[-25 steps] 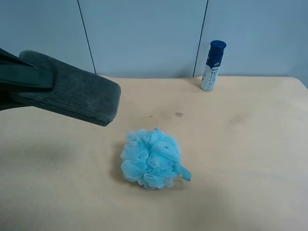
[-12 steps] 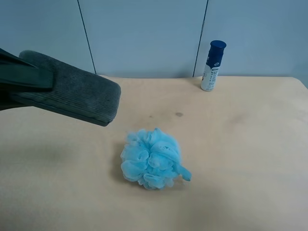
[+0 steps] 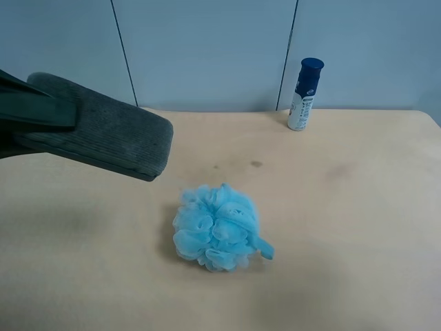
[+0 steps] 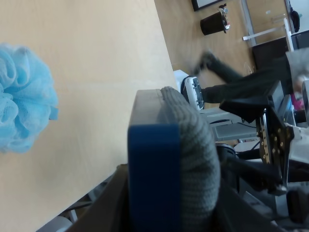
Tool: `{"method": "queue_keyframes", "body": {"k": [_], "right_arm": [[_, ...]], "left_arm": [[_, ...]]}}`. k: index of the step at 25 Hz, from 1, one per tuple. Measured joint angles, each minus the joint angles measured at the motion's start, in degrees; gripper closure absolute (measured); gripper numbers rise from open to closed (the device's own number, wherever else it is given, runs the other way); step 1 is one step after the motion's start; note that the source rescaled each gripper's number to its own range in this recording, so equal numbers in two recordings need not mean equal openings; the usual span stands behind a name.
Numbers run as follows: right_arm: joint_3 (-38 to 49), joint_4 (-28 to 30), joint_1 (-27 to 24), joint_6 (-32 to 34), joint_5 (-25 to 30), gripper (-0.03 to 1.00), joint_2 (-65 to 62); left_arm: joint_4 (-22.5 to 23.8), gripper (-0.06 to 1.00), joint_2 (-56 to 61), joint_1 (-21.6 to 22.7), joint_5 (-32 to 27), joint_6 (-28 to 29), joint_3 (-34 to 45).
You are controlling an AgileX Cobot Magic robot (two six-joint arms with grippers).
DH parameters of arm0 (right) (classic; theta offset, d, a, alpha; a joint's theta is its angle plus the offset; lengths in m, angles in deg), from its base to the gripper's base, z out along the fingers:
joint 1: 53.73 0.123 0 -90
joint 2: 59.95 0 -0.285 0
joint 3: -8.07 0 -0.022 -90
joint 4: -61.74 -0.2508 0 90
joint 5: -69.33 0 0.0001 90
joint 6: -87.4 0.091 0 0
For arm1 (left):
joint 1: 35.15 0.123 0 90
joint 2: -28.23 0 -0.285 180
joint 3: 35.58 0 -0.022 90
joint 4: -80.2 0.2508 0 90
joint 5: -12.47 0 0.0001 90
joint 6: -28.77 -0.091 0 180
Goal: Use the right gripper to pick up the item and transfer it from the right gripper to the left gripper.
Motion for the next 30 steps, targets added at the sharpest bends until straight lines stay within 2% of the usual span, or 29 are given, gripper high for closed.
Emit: {"method": "queue_keyframes", "body": {"k": [4,9,13,17,30], "right_arm": [[0.0,0.0,-7.66,0.0,-0.13,-0.03,-2.89],[0.0,0.0,-15.57,0.0,-0.18,-0.03,-10.21],[0.0,0.0,-21.27,0.0,-0.18,-0.03,-10.83],[0.0,0.0,-22.87,0.0,-0.18,-0.03,-10.83],[0.0,0.0,-23.01,0.0,-0.18,-0.03,-10.83]], "left_arm": [[0.0,0.94,0.0,0.0,0.0,0.0,0.0],[0.0,0.94,0.0,0.0,0.0,0.0,0.0],[0.0,0.94,0.0,0.0,0.0,0.0,0.0],[0.0,0.94,0.0,0.0,0.06,0.0,0.0],[0.0,0.94,0.0,0.0,3.06,0.35,0.0]]}}
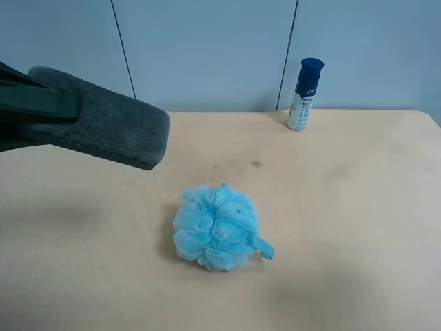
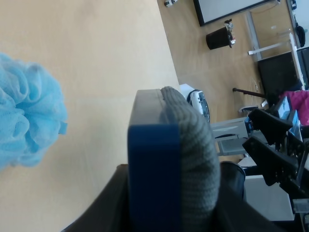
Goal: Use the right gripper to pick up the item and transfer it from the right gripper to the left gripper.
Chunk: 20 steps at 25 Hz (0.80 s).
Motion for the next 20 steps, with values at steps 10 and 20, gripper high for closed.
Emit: {"method": "queue_keyframes", "body": {"k": [10,20], "right_arm": [[0.0,0.0,0.0,0.0,0.0,-0.03,0.0],[0.0,0.0,0.0,0.0,0.0,-0.03,0.0]], "left_arm": [[1.36,0.94,-0.16,0.0,2.64,0.18,0.0],[10.93,0.94,-8.94,0.0,2.5,0.19,-11.34]]}}
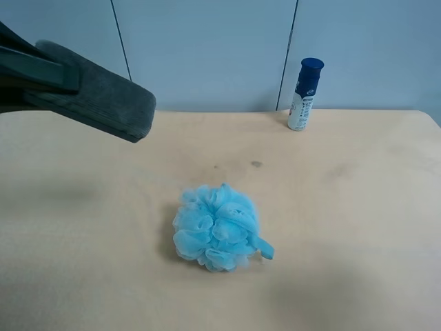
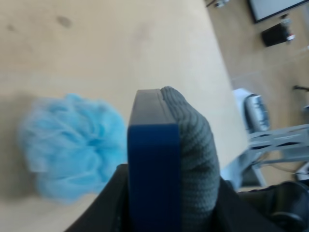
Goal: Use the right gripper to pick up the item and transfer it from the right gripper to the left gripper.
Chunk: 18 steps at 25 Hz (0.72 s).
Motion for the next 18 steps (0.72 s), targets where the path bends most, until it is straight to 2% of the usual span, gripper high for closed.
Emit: {"method": "queue_keyframes", "body": {"k": [6,18], "right_arm": [[0.0,0.0,0.0,0.0,0.0,-0.03,0.0],[0.0,0.0,0.0,0.0,0.0,-0.03,0.0]], "left_arm": [[4.97,0.94,-7.47,0.0,1.68,0.0,-3.89],[9.57,0.94,-23.71,0.0,14.61,-0.25,-4.01]]}}
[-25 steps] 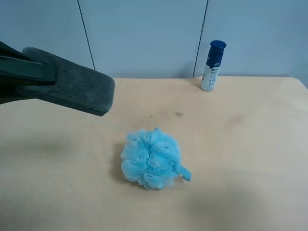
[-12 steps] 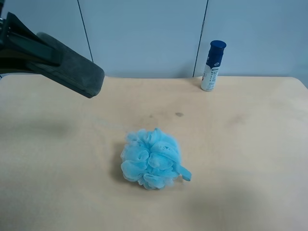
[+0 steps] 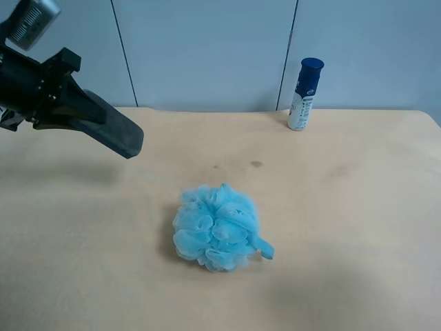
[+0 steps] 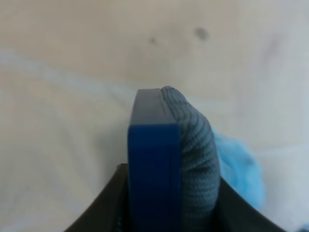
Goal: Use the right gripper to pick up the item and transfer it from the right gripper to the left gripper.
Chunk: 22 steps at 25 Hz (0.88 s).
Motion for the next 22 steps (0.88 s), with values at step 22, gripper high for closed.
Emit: {"method": "queue_keyframes", "body": {"k": [22], "right_arm": [[0.0,0.0,0.0,0.0,0.0,-0.03,0.0]], "left_arm": [[1.91,0.94,-15.18,0.0,15.17,-1.35,0.0]]}}
